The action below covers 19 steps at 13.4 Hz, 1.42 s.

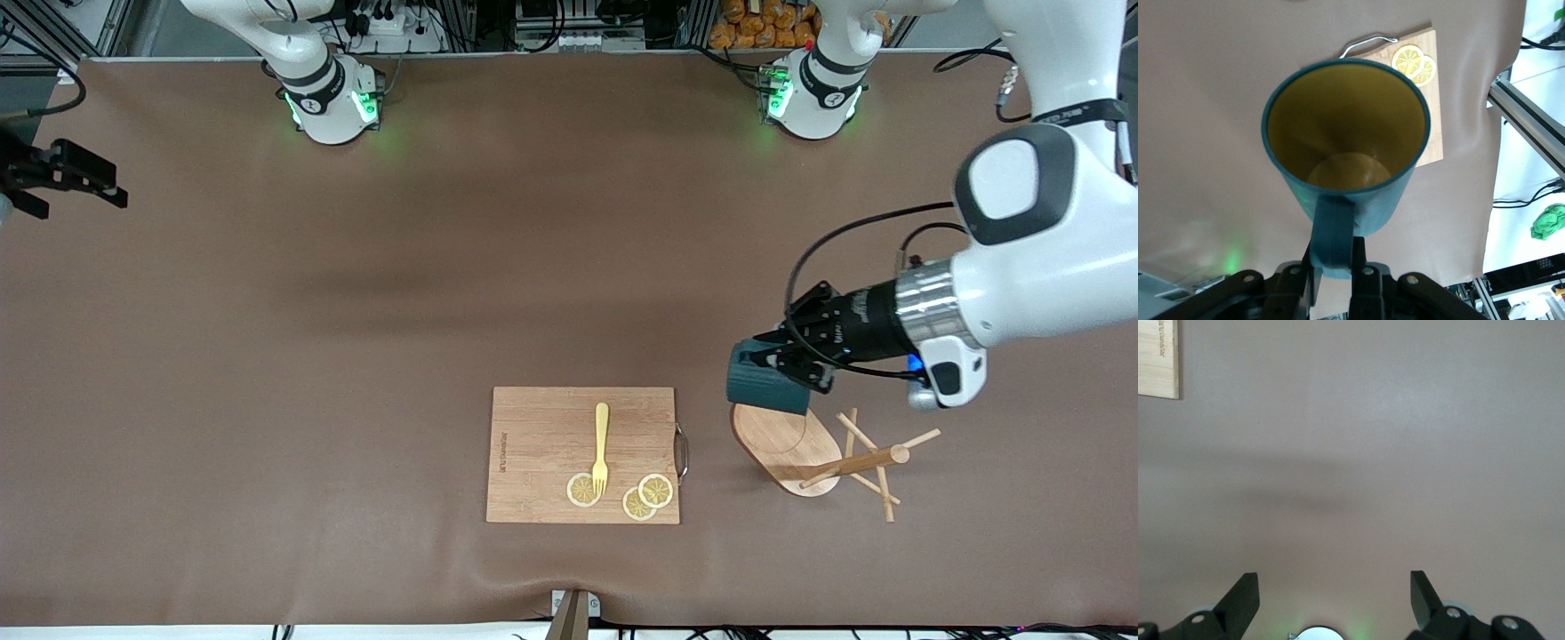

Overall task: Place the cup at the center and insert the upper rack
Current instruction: 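Lift the mug with the left gripper toward the wooden mug tree, then tilt the mug and hang its handle on a mug-tree peg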

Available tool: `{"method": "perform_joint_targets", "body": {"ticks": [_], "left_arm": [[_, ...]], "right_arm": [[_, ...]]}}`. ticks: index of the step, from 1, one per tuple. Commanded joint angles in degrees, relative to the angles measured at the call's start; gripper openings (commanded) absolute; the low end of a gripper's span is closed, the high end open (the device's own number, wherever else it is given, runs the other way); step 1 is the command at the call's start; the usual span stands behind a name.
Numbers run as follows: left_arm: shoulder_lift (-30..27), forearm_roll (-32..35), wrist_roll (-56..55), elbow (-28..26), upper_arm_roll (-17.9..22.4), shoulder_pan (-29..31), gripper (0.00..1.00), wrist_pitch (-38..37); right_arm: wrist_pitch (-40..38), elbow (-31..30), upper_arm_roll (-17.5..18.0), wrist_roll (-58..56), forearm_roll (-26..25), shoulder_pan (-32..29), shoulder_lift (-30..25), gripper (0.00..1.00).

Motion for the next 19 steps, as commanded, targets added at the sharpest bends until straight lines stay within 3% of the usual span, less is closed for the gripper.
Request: {"method": "perform_joint_targets", "body": {"ticks": [1, 13, 19], "left_arm": [[0.34, -3.69, 2.94, -0.43, -0.72, 2.02, 0.0, -2.23], [5.61, -18.47, 21.13, -0.35, -0.72, 10.81, 0.0, -12.69], [7.37, -21.2, 23.51, -0.26, -0.81, 12.83, 0.0, -14.1]], "right_arm": [[1.33, 2.17, -0.02, 0.9, -0.91, 0.47, 1.6, 1.0], [-2.61, 8.41, -0.02, 0.99, -0.91, 1.35, 5.73, 1.0], [-2.35, 8.5, -0.11, 0.9, -0.82, 1.44, 6.0, 1.0]]}}
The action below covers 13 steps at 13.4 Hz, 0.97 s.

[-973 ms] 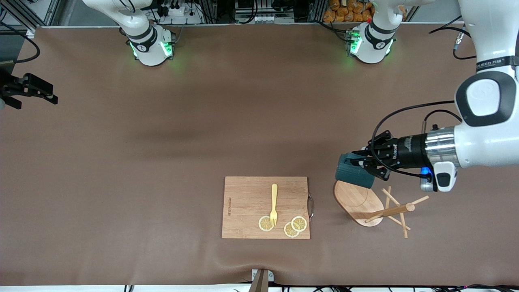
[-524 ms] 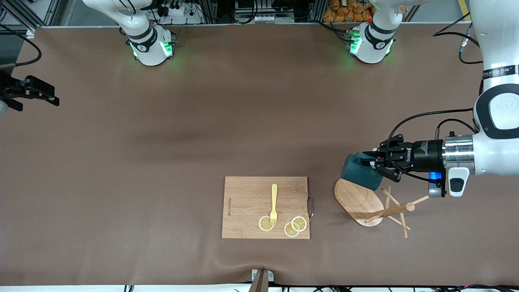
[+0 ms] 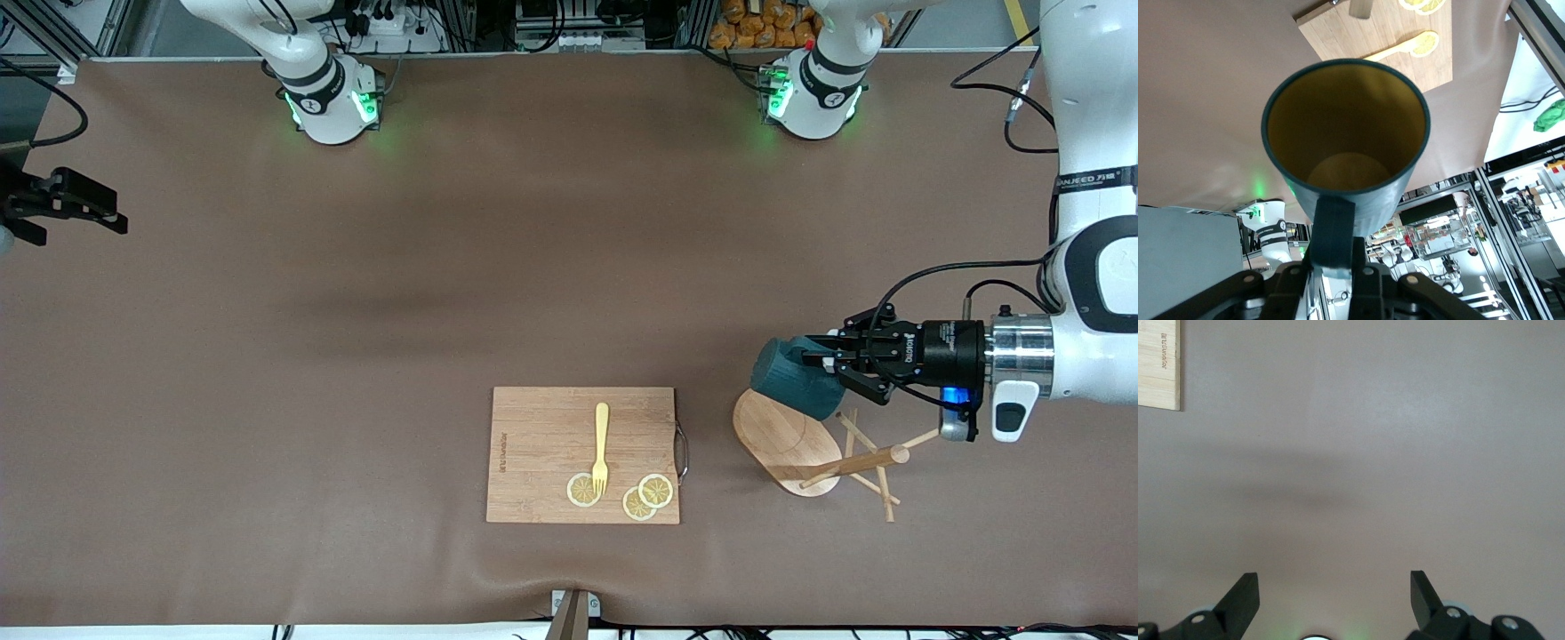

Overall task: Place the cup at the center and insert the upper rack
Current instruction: 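Tilt the mug and hang its handle on a mug-tree peg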

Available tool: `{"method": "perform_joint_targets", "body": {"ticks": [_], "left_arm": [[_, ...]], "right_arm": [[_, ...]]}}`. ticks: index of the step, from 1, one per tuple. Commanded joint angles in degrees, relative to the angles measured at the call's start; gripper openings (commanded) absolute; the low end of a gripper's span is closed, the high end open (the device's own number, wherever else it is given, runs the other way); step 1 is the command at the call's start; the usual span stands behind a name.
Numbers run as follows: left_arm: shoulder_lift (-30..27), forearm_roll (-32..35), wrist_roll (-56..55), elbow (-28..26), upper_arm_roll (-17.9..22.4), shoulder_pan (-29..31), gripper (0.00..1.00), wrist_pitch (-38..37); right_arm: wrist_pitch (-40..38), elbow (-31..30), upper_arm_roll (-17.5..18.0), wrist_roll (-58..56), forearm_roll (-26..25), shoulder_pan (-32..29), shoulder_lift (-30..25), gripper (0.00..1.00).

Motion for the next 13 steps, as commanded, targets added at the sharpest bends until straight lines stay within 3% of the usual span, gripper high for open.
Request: {"method": "perform_joint_targets", "body": {"ticks": [1, 13], "left_arm": [[1.01, -2.46, 1.75, 0.52, -0.7, 1.44, 0.0, -1.06], [4.79, -6.6, 10.72, 0.78, -0.7, 4.7, 0.0, -4.49]], "right_arm": [[-0.65, 1.92, -0.16, 0.89, -0.73, 0.68, 1.02, 1.0], [1.46, 1.83, -0.08, 0.98, 0.06, 1.12, 1.81, 1.0]]}}
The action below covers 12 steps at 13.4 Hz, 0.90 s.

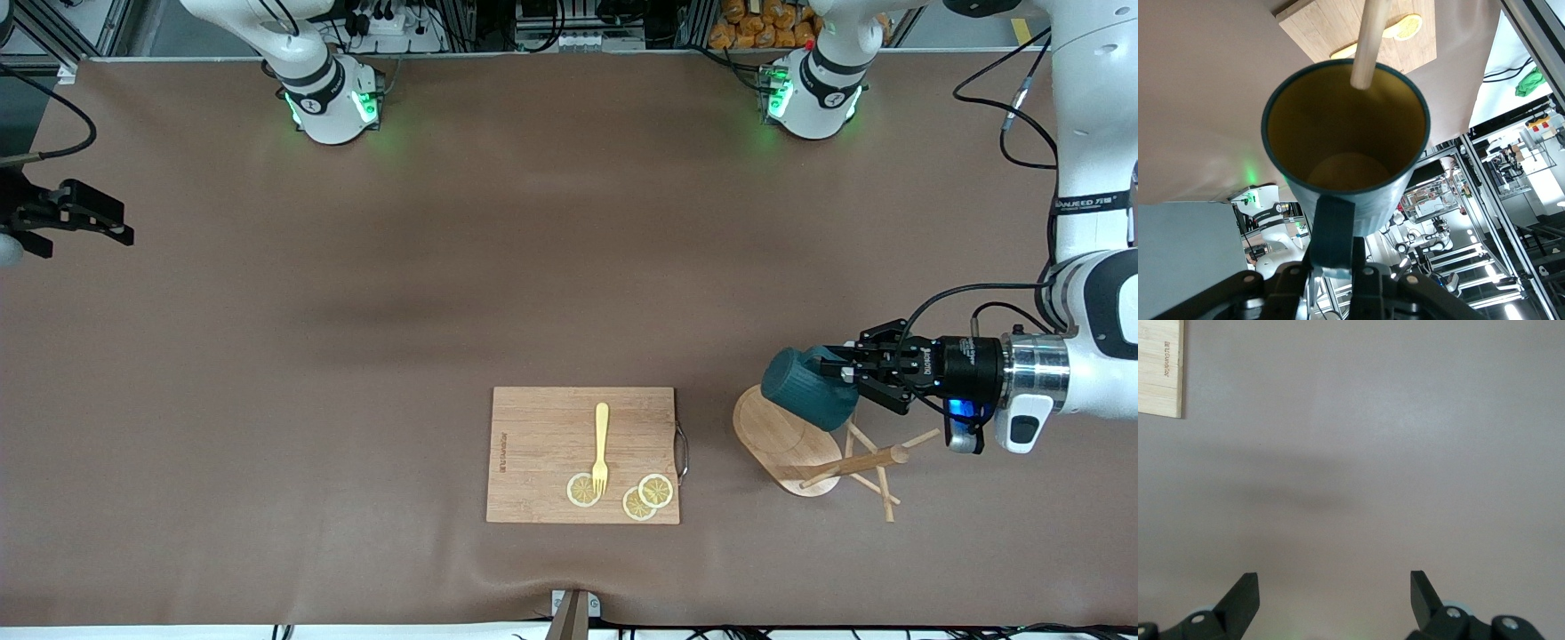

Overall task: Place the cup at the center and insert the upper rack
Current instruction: 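Tilt the mug and hang its handle on a mug-tree peg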

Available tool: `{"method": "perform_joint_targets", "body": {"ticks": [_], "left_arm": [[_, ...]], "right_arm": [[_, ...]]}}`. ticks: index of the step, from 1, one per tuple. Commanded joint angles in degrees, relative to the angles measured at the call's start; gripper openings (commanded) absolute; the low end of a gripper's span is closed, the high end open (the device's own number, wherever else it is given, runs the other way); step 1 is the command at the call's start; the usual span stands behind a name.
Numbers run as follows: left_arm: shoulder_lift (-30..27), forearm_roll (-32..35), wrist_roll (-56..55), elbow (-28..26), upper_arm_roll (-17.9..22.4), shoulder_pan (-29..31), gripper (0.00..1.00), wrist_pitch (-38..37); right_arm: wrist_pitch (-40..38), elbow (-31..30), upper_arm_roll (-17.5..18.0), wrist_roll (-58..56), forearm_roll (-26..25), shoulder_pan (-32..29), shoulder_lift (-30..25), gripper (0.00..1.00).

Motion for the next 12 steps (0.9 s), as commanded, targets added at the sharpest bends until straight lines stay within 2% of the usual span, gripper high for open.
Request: {"method": "perform_joint_targets", "body": {"ticks": [1, 7, 10, 12], "left_arm": [[0.83, -2.17, 1.59, 0.79, -0.64, 1.33, 0.0, -1.32], [2.59, -7.27, 2.65, 0.79, -0.73, 3.09, 0.0, -1.76], [3.2, -7.54, 3.97, 0.79, -0.73, 3.35, 0.0, -1.76], [3.73, -8.5, 3.97, 0.79, -0.73, 3.96, 0.0, -1.85]], "right_arm": [[-0.51, 1.68, -0.18, 0.98, 0.0, 0.57, 0.75, 1.0], [0.19, 1.77, -0.18, 1.06, 0.44, 0.57, 0.75, 1.0], [1.86, 1.77, -0.18, 0.98, 4.65, 0.57, 0.75, 1.0], [1.87, 1.68, -0.27, 0.89, 4.14, 0.49, 0.75, 1.0]]}}
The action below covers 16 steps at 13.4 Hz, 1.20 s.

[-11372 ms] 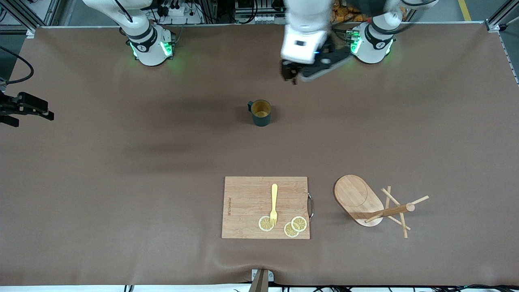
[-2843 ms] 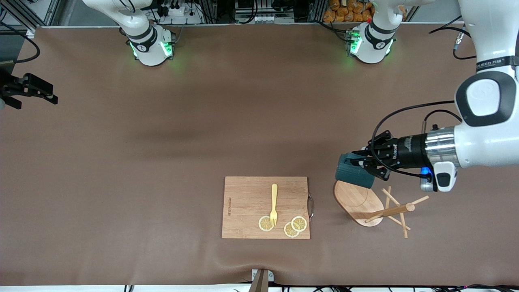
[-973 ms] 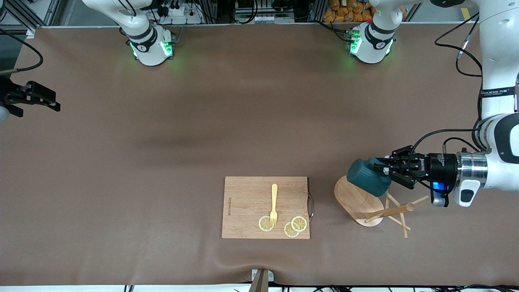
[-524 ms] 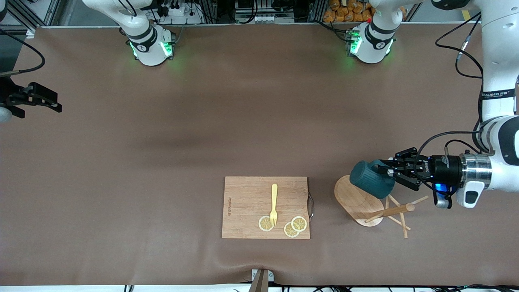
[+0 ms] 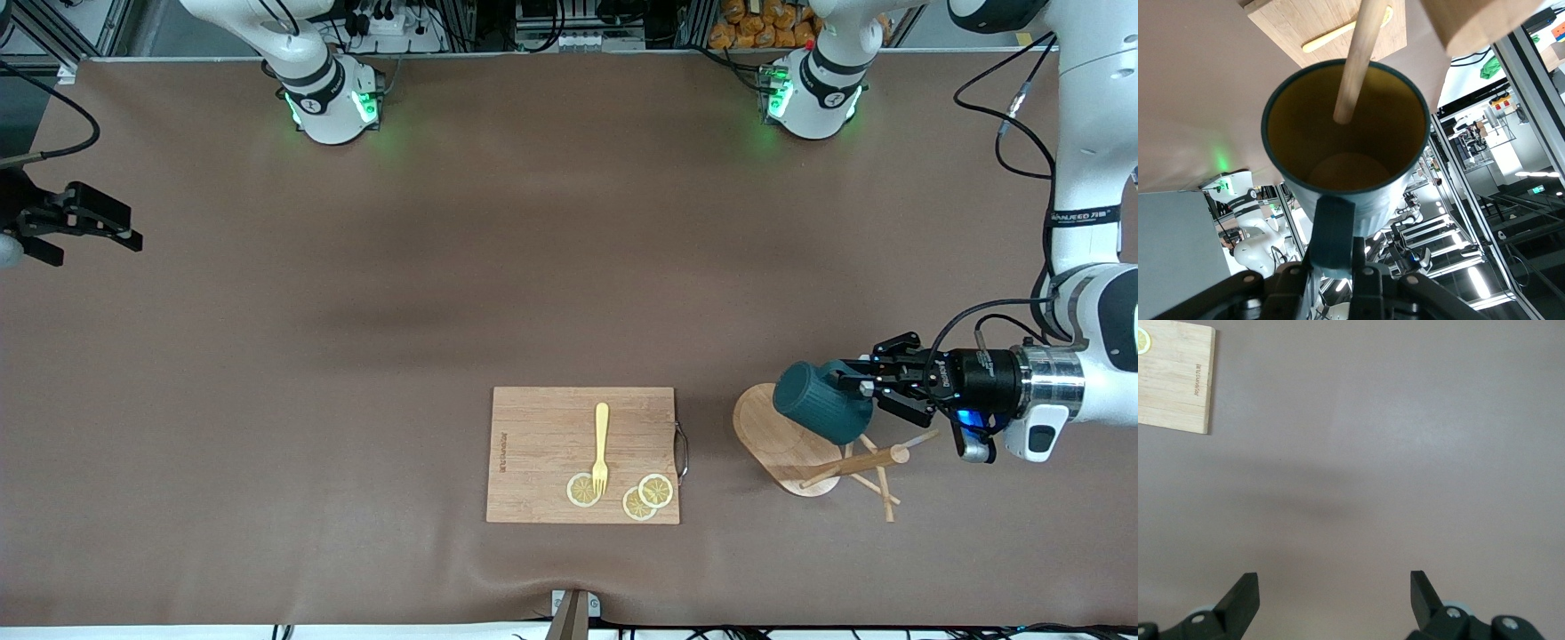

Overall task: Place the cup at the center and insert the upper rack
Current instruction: 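Tilt the mug and hang its handle on a mug-tree peg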

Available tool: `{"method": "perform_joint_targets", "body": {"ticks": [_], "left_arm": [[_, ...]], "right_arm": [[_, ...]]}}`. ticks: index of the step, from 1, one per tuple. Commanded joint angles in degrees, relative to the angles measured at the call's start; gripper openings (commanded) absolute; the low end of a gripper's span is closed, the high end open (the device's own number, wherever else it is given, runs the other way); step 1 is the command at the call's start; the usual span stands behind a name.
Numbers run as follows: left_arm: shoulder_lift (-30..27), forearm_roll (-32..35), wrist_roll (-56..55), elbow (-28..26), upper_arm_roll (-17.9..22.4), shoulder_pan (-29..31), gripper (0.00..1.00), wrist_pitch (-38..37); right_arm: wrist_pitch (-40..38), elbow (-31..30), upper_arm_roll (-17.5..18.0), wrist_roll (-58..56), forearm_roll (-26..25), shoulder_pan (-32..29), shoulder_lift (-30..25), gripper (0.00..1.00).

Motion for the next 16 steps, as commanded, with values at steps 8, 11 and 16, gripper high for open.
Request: {"method": "perform_joint_targets", "body": {"ticks": [8, 11, 16], "left_arm": [[2.55, -4.15, 2.62, 0.69, -0.69, 2.24, 0.0, -1.16], [3.17, -4.51, 3.33, 0.69, -0.61, 2.33, 0.0, -1.16], [3.79, -6.18, 3.33, 0.69, -0.69, 3.12, 0.0, -1.25]], "right_arm": [[-0.47, 1.27, -0.49, 0.42, -1.75, -0.39, 0.73, 1.0], [-0.91, 1.09, -0.49, 0.6, -2.88, -0.3, 0.73, 1.0], [-1.18, 1.0, -0.4, 0.77, -2.89, 0.32, 0.65, 1.0]]}}
